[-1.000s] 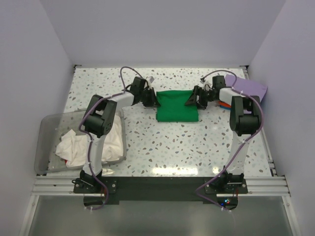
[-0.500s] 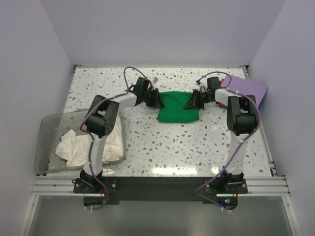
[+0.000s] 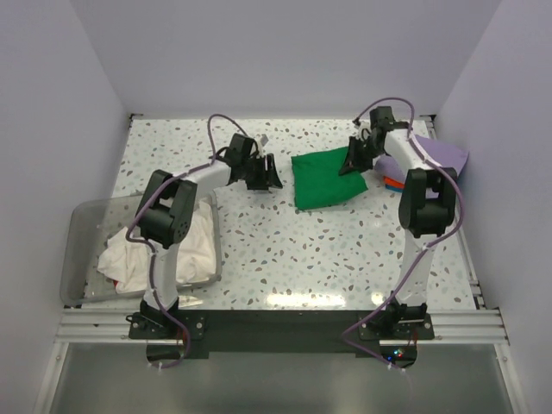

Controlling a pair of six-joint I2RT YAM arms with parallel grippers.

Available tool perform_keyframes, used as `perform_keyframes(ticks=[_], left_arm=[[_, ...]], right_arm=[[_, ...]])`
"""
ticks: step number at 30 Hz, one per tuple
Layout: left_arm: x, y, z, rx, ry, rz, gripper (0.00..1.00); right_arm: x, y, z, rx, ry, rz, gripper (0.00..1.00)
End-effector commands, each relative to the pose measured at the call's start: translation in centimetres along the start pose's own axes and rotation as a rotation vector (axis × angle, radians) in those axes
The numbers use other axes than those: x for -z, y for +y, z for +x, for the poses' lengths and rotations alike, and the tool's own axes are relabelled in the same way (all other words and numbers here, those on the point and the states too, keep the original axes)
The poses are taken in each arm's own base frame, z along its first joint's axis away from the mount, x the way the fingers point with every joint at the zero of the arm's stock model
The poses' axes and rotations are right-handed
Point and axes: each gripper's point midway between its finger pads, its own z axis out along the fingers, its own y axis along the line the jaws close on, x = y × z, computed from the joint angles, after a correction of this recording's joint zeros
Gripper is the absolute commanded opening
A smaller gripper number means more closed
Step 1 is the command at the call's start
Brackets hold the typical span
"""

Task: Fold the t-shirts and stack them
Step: Neatly place the folded tshirt to the corner

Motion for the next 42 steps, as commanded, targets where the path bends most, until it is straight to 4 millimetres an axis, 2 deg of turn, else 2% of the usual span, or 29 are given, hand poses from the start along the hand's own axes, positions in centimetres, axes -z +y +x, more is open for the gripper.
perform_keyframes(ticks=[1, 2, 4, 5, 6, 8, 10, 15, 18, 20, 21, 26, 32, 35, 39, 42], left_arm=[[2.9, 0.4, -0.9, -0.037, -0.045, -0.027, 0.62], [3.1, 0.4, -0.7, -0.036, -0.044, -0.027, 0.62], [3.1, 1.1, 0.3, -0.022, -0.029, -0.036, 0.62], [3.3, 1.0, 0.3, -0.02, -0.032, -0.033, 0.62], [3.2, 1.2, 0.9, -0.009, -0.027, -0.034, 0.62], [3.3, 1.2, 1.1, -0.001, -0.029, -0.029, 0.62], [3.3, 1.3, 1.5, 0.008, -0.028, -0.026, 0.62], [3.0, 1.8, 2.5, 0.023, -0.007, -0.032, 0.62], [3.1, 2.0, 3.0, 0.027, -0.001, -0.036, 0.62], [3.1, 2.2, 3.2, 0.027, 0.0, -0.039, 0.62], [3.0, 2.2, 3.5, 0.03, 0.006, -0.041, 0.62], [2.9, 2.6, 4.0, 0.04, 0.015, -0.047, 0.61], [3.0, 2.8, 4.3, 0.04, 0.02, -0.054, 0.62], [2.8, 3.0, 4.6, 0.044, 0.029, -0.057, 0.62], [2.8, 3.0, 4.8, 0.045, 0.033, -0.054, 0.61], [2.8, 3.1, 5.0, 0.045, 0.035, -0.056, 0.62]], right_arm=[[5.3, -1.1, -1.6, 0.031, -0.023, 0.106, 0.0], [6.3, -0.9, -2.7, 0.039, -0.051, 0.11, 0.0], [7.3, -1.2, -2.9, 0.033, -0.047, 0.119, 0.0], [8.1, -1.0, -3.8, 0.048, -0.075, 0.133, 0.0], [9.2, -2.6, -4.0, 0.015, -0.074, 0.159, 0.0], [10.4, -3.1, -5.0, 0.03, -0.095, 0.183, 0.0], [11.1, -3.8, -5.1, 0.023, -0.091, 0.202, 0.0], [13.0, -5.2, -6.9, 0.0, -0.148, 0.215, 0.0], [13.8, -5.5, -8.2, -0.022, -0.194, 0.192, 0.0], [14.6, -4.9, -9.1, -0.029, -0.229, 0.158, 0.0], [14.4, -5.1, -9.4, -0.04, -0.233, 0.145, 0.0], [15.7, -2.8, -11.3, -0.065, -0.308, 0.021, 0.0], [19.3, -1.8, -13.3, -0.103, -0.424, -0.08, 0.0], [21.5, -2.0, -14.0, -0.118, -0.48, -0.117, 0.0], [24.0, -4.0, -14.4, -0.154, -0.534, -0.127, 0.0], [25.0, -5.2, -14.3, -0.177, -0.552, -0.133, 0.0]])
